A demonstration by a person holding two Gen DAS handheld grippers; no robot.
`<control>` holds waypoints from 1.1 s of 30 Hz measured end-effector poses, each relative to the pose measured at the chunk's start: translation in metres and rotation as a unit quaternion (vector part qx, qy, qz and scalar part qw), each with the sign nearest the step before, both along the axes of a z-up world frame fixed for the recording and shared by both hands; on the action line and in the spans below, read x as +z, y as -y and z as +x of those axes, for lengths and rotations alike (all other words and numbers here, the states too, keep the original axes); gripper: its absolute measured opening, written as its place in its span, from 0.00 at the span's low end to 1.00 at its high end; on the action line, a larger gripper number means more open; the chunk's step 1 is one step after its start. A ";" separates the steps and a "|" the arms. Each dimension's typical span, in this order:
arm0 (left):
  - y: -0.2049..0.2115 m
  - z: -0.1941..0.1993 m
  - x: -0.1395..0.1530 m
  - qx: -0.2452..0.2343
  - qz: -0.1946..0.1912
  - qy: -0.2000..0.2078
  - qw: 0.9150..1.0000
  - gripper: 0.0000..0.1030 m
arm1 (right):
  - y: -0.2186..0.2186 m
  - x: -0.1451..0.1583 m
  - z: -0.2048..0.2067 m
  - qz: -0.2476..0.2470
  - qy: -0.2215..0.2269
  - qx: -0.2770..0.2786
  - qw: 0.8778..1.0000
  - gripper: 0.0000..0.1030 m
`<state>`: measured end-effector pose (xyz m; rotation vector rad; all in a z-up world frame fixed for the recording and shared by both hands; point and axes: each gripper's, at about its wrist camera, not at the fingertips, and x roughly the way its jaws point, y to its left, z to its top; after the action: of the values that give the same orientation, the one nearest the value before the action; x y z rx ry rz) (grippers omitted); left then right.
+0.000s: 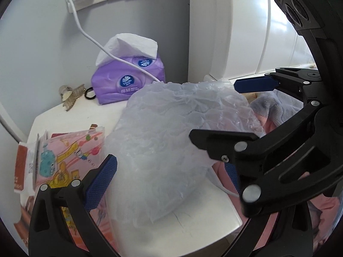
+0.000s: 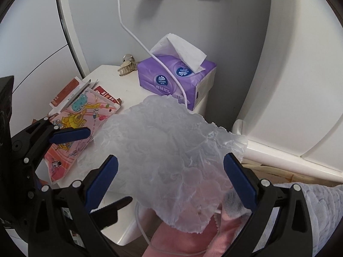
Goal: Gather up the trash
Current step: 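Lower the right gripper onto the clear bubble wrap and close on it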
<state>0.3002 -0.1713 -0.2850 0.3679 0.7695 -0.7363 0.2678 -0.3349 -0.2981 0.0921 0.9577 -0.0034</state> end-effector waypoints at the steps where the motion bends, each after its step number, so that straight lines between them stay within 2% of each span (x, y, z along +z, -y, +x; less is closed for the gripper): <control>1: 0.001 0.001 -0.001 -0.003 -0.001 -0.001 1.000 0.94 | 0.000 -0.001 0.001 0.000 -0.001 0.000 1.000 0.93; 9: 0.014 0.014 -0.013 -0.023 0.007 -0.006 1.000 0.94 | 0.004 -0.011 0.015 0.002 -0.008 -0.003 1.000 0.93; 18: 0.015 0.027 -0.022 -0.022 -0.005 -0.020 1.000 0.94 | 0.011 -0.018 0.017 0.014 -0.015 -0.006 1.000 0.93; 20: 0.016 0.028 -0.024 -0.025 -0.004 -0.022 0.999 0.89 | 0.011 -0.019 0.017 0.015 -0.015 -0.005 1.000 0.93; 21: 0.016 0.029 -0.025 -0.025 -0.002 -0.021 0.999 0.82 | 0.012 -0.020 0.017 0.016 -0.015 -0.004 1.000 0.90; 23: 0.017 0.031 -0.027 -0.025 -0.001 -0.021 0.999 0.76 | 0.014 -0.021 0.017 0.020 -0.017 -0.005 1.000 0.70; 27: 0.018 0.034 -0.031 -0.027 -0.001 -0.027 0.999 0.70 | 0.013 -0.022 0.016 0.023 -0.019 -0.002 1.000 0.66; 33: 0.018 0.036 -0.035 -0.028 -0.005 -0.035 0.999 0.59 | 0.014 -0.027 0.015 0.020 -0.025 -0.002 0.999 0.49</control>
<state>0.3364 -0.1891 -0.3201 0.3571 0.8238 -0.8078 0.2826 -0.3486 -0.3250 0.1321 1.0079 0.0095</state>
